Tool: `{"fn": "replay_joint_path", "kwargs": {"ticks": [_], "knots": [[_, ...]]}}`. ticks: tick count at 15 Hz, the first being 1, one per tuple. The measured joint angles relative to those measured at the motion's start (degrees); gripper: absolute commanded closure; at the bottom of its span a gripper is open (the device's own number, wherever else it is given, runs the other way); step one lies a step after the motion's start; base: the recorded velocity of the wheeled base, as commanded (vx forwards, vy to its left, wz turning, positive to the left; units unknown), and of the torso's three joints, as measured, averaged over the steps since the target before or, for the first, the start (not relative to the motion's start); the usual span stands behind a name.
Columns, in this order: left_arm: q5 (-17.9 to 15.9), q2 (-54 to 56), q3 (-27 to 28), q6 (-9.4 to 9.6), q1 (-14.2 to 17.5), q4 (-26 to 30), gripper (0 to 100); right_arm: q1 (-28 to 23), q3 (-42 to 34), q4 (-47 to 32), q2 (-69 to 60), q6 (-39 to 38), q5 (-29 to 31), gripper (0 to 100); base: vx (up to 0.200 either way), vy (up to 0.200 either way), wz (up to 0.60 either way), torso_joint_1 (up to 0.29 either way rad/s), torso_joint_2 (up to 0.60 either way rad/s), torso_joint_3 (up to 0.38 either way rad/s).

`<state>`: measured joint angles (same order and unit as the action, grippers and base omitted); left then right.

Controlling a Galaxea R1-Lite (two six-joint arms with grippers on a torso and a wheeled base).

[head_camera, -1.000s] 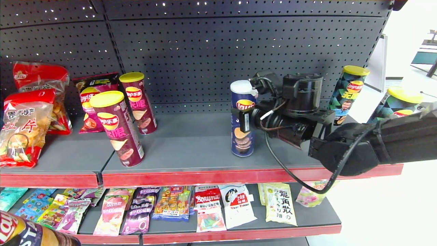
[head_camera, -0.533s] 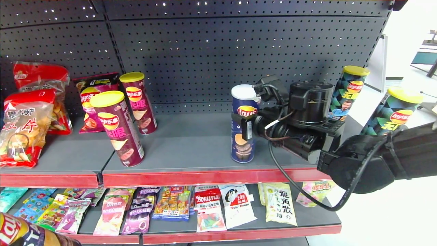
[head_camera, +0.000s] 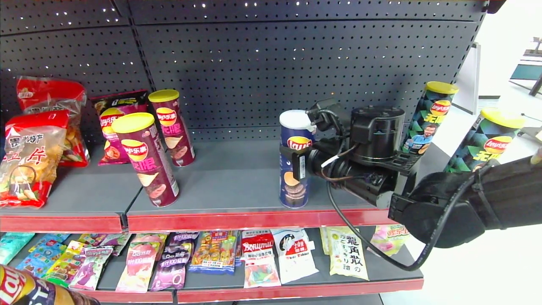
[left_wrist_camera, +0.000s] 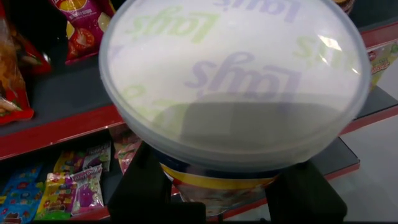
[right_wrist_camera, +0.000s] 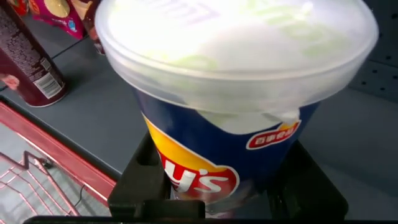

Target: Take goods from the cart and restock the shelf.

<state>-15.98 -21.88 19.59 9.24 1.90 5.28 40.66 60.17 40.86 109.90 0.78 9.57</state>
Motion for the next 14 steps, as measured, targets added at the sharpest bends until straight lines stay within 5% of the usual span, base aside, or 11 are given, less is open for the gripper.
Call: {"fn": "replay_joint_path", "kwargs": {"ticks": [14], "knots": [[-0.05,0.17,0.06,0.0,-0.06,0.0,100,1.43,-1.07,2.57,1.4,0.04,2.5,100,0.0,0.0,0.0,0.0,0.0,0.0]]}}
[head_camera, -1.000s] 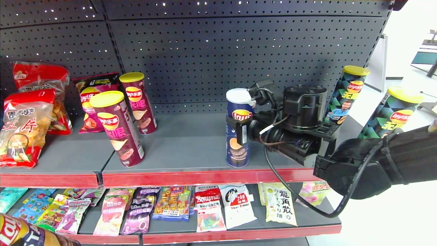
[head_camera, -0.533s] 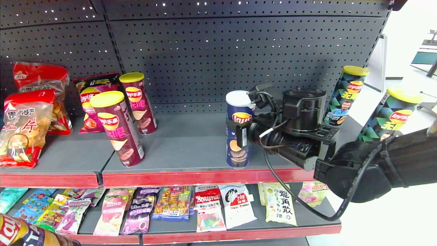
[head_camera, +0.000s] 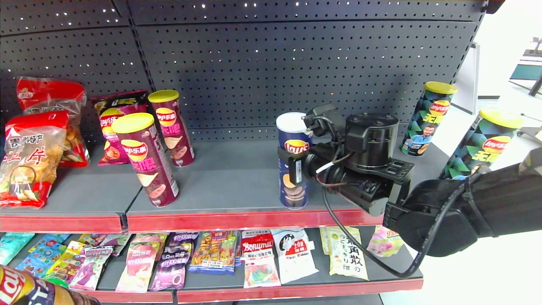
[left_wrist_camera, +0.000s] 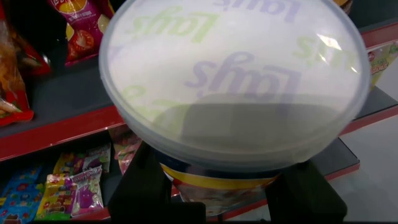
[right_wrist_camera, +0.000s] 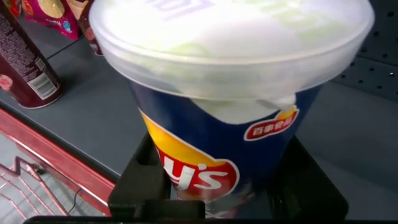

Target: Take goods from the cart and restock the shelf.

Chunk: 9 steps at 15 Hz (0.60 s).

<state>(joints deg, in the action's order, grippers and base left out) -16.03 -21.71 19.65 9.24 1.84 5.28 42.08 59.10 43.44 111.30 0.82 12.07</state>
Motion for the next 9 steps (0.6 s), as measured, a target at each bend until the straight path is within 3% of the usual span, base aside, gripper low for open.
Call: {"fn": "replay_joint_path", "kwargs": {"ticks": [9], "knots": [[-0.04,0.35,-0.06,0.0,0.05,0.02,100,0.06,-0.84,-0.38,-0.85,0.0,1.21,100,0.0,0.0,0.0,0.0,0.0,0.0]]}}
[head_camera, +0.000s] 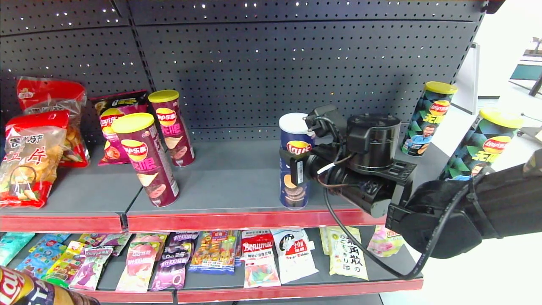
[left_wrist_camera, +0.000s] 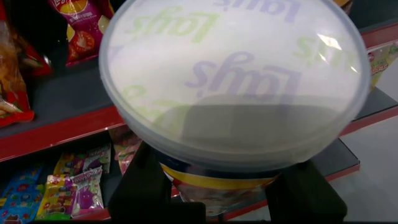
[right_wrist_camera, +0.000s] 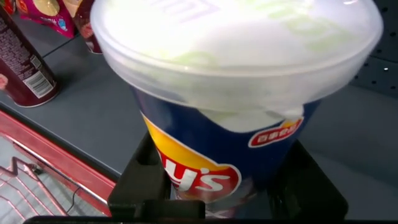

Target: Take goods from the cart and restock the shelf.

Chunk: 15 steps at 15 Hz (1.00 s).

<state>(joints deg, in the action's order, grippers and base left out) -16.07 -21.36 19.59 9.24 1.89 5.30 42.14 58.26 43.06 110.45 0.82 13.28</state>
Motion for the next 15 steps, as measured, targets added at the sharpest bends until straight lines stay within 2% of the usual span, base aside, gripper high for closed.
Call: {"fn": "replay_joint_path", "kwargs": {"ticks": [6,7,15], "knots": [[0.0,0.02,-0.05,0.0,0.0,0.06,100,0.05,-1.27,0.16,-0.5,0.11,1.45,100,0.0,0.0,0.0,0.0,0.0,0.0],[-0.02,0.02,-0.11,0.0,-0.02,0.05,100,0.05,-1.12,0.11,-0.46,0.16,2.05,0,0.0,0.0,0.0,0.0,0.0,0.0],[-0.21,0.55,-0.83,0.0,0.01,0.05,100,0.71,-1.87,-0.37,-1.44,-0.16,3.08,0,0.0,0.0,0.0,0.0,0.0,0.0]]}}
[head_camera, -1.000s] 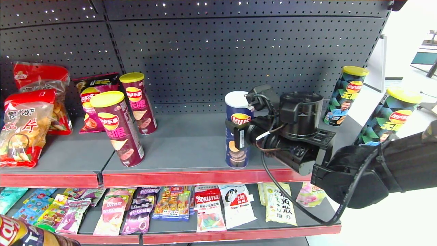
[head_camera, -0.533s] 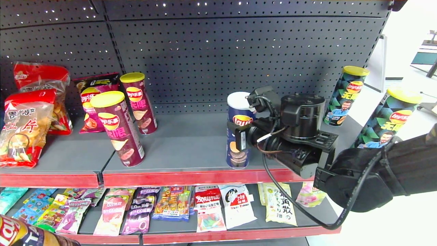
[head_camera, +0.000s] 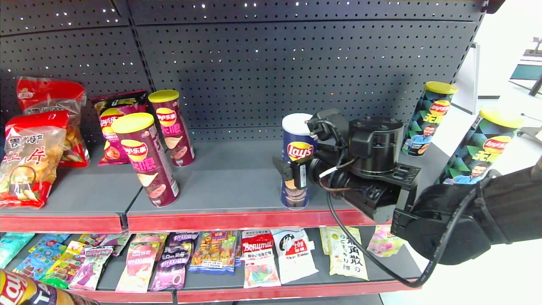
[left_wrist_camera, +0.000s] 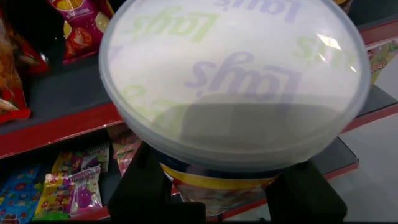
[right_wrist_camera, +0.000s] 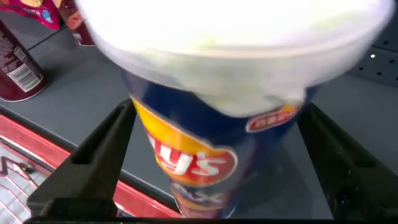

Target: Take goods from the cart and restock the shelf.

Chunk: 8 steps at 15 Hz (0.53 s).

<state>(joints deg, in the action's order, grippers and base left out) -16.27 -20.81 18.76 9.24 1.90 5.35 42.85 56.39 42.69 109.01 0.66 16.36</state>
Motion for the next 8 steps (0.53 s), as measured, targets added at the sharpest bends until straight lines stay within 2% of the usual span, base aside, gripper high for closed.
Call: {"fn": "replay_joint_path", "kwargs": {"ticks": [3,8], "knots": [[-0.04,0.0,0.15,-0.05,-0.06,-0.02,100,1.08,-4.08,-0.44,-3.99,0.12,0.02,0,0.0,0.0,0.0,0.0,0.0,0.0],[-0.3,-0.09,0.04,-0.11,-0.09,0.01,100,2.79,-17.34,-0.73,-16.9,0.16,0.09,0,0.0,0.0,0.0,0.0,0.0,0.0]]}}
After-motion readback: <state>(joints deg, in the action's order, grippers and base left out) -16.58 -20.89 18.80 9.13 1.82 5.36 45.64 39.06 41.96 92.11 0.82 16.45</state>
